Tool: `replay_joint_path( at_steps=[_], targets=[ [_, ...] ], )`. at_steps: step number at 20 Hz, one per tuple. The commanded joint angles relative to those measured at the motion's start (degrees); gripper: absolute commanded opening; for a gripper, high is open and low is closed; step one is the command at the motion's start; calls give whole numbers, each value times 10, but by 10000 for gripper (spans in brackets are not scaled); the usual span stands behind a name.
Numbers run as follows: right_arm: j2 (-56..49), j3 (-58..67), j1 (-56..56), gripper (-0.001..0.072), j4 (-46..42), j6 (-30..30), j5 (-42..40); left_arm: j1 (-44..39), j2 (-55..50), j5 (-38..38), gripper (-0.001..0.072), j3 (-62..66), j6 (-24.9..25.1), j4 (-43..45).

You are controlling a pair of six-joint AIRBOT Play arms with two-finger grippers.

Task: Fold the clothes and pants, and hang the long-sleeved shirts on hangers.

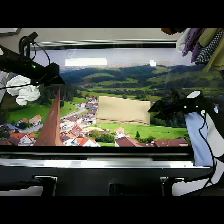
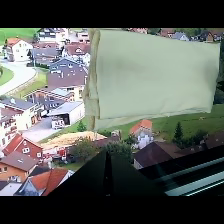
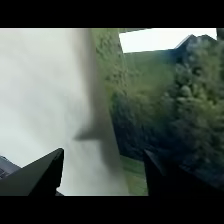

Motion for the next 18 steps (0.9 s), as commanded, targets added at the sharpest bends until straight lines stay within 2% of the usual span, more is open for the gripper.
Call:
replay_joint_path(
  at_steps=[1, 3, 4, 5, 6, 8, 18],
  targets=[
    [-24, -12, 6, 517, 45, -31, -32, -2, -3, 1, 18, 0, 1, 0],
    [-33, -12, 21, 496, 46, -33, -36, -3, -5, 1, 18, 0, 1, 0],
    [-33, -12, 26, 364, 47, -38, -39, -5, -6, 1, 18, 0, 1, 0],
    [-32, -8, 28, 164, 51, -38, -41, -6, -7, 1, 19, 0, 1, 0],
    [-30, -1, 28, 20, 66, -42, -40, -8, -7, 1, 18, 0, 1, 0],
    [-19, 29, 21, 25, 87, -38, -42, -10, -7, 1, 18, 0, 1, 0],
    [-14, 292, -63, 24, -37, 195, -48, -13, -7, 0, 19, 0, 1, 0]
  ],
)
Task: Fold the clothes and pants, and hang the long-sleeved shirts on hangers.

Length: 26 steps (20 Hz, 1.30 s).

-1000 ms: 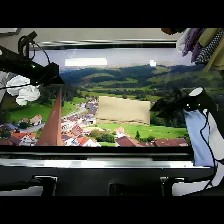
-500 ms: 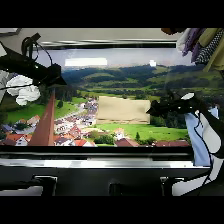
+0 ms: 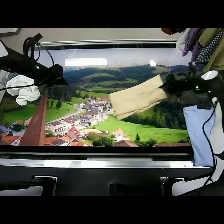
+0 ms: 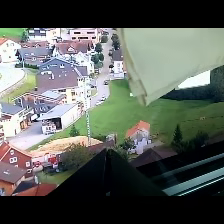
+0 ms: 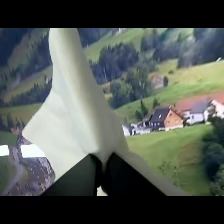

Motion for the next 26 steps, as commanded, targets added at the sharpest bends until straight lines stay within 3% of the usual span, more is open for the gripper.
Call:
replay_joint_path(
  at_steps=[1, 7, 11, 15, 19, 23, 26],
  targets=[
    [0, 82, -51, 24, -55, 100, -6, 0, 0, 0, 18, 0, 0, 0],
    [12, 144, -154, 24, -82, 203, -11, 0, 0, -1, 19, 0, 0, 0],
    [49, 144, -198, 25, -163, 297, 7, 0, 0, -6, 19, 0, 0, 0],
    [97, 144, -212, 24, -275, 426, 66, 0, 0, -7, 19, 0, 0, 0],
    [136, 144, -212, 24, -352, 509, 147, 0, 0, -7, 19, 0, 0, 0],
    [171, 144, -212, 24, -421, 534, 213, 0, 0, -7, 19, 0, 0, 0],
    [183, 144, -212, 25, -459, 517, 271, 0, 0, -19, 19, 0, 0, 0]
  ],
)
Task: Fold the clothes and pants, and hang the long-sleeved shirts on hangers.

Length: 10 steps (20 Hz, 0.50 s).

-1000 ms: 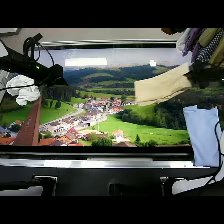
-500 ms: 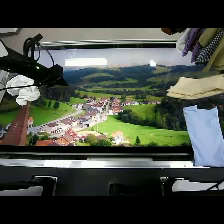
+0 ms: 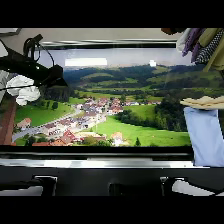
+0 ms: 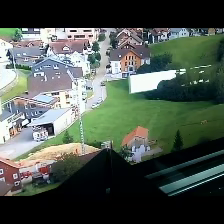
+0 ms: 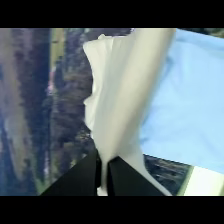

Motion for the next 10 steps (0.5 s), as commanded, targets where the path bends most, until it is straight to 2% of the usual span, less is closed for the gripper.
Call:
replay_joint_path(
  at_steps=[1, 6, 10],
  targets=[
    [15, -3, 0, 25, -69, -15, 88, 0, 0, -12, 19, 0, 0, 0],
    [27, -75, 1, 25, -148, -86, 168, 0, 0, -20, 19, 0, 3, 0],
    [94, -229, 1, 25, -204, -95, 136, 0, 0, -20, 19, 0, 13, 0]
  ],
)
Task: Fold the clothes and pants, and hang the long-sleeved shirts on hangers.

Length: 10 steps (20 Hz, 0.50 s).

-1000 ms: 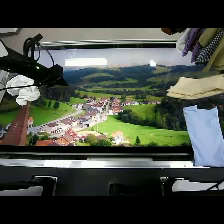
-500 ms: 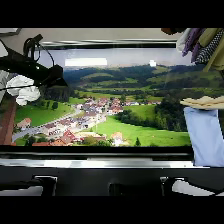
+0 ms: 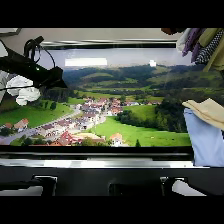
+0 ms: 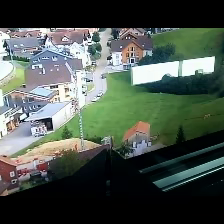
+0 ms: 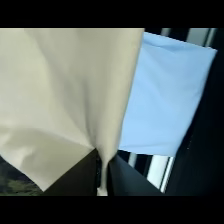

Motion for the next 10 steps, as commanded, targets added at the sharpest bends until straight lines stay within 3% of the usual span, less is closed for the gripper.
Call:
replay_joint_path(
  at_steps=[1, 5, 10],
  targets=[
    [54, -134, 0, 25, -48, -18, -14, 0, 0, -4, 19, 0, 10, 0],
    [91, -268, 0, 25, -78, -16, -71, 0, 0, -10, 19, 0, 10, 0],
    [91, -334, 0, 25, -118, -16, -101, 0, 0, -16, 19, 0, 10, 0]
  ],
)
